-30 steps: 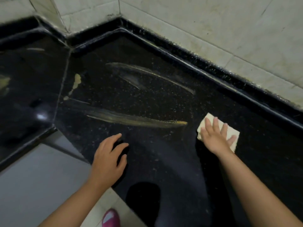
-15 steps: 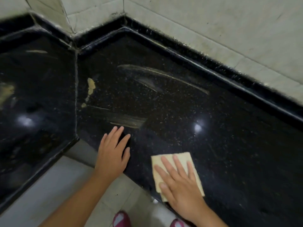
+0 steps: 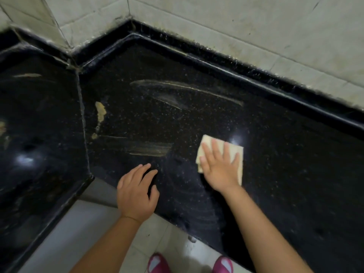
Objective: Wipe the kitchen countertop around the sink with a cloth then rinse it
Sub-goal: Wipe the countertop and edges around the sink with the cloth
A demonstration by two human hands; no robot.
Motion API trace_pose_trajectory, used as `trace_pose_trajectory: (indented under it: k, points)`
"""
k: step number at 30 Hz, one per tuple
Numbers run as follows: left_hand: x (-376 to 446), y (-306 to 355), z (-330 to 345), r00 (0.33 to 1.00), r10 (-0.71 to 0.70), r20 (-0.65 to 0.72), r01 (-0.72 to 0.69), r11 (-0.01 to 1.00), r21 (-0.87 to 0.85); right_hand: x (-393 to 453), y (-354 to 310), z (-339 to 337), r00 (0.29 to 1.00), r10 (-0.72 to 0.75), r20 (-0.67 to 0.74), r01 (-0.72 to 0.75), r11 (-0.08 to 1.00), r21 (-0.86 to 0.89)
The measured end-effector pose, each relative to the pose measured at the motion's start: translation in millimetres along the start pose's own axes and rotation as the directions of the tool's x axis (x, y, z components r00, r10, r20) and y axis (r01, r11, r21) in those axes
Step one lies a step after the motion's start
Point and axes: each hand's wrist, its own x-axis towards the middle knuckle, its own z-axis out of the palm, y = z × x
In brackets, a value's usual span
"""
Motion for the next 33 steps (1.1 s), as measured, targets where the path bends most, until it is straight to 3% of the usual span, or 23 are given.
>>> trace_pose_trajectory:
  k: [3, 6, 8, 11, 13, 15, 18, 21, 24, 27, 29, 33]
  points:
    - [1, 2, -3, 0.999, -0.009, 0.044, 0.007, 0.999, 0.032, -65, -12, 36, 0.976, -0.214, -0.045, 0.205, 0.968, -0.146]
    - [2, 3, -6, 0.996, -0.019, 0.087, 0.015, 0.998, 0.057, -129, 25, 64, 0.964, -0.265, -0.007, 0.261, 0.956, -0.136]
    - [3, 3, -8, 0.993, -0.012, 0.119, 0.002, 0.996, 0.084, -149, 68, 60, 0.985, -0.168, -0.048, 0.161, 0.979, -0.127]
    - [4, 5, -9, 0.988, 0.003, 0.155, -0.021, 0.993, 0.116, -134, 117, 31, 0.989, 0.128, -0.072, -0.133, 0.989, -0.061]
    - [5, 6, -10, 0.986, -0.002, 0.168, -0.017, 0.993, 0.113, -101, 130, 10, 0.929, 0.367, -0.038, -0.362, 0.926, 0.107]
    - [6, 6, -10, 0.984, -0.006, 0.177, -0.012, 0.994, 0.105, -63, 118, -8, 0.885, 0.466, 0.001, -0.457, 0.867, 0.196]
    - [8, 7, -10, 0.980, -0.011, 0.199, -0.015, 0.992, 0.129, -24, 67, -17, 0.934, 0.356, 0.014, -0.352, 0.917, 0.186]
    - [9, 7, -12, 0.968, -0.021, 0.249, -0.018, 0.988, 0.154, -30, 4, 6, 0.997, 0.075, 0.008, -0.076, 0.993, 0.086]
    - [11, 9, -14, 0.957, -0.033, 0.288, -0.024, 0.981, 0.192, -72, -32, 40, 0.983, -0.182, -0.026, 0.182, 0.983, -0.021]
    - [9, 9, -16, 0.942, -0.045, 0.332, -0.027, 0.977, 0.210, -124, -11, 69, 0.969, -0.247, -0.026, 0.245, 0.967, -0.068]
    - [9, 10, -17, 0.933, -0.060, 0.355, -0.018, 0.977, 0.214, -150, 27, 69, 0.988, -0.154, -0.012, 0.153, 0.986, -0.069]
    - [9, 9, -18, 0.930, -0.050, 0.364, -0.023, 0.981, 0.195, -140, 84, 38, 0.981, 0.190, -0.037, -0.189, 0.981, 0.035]
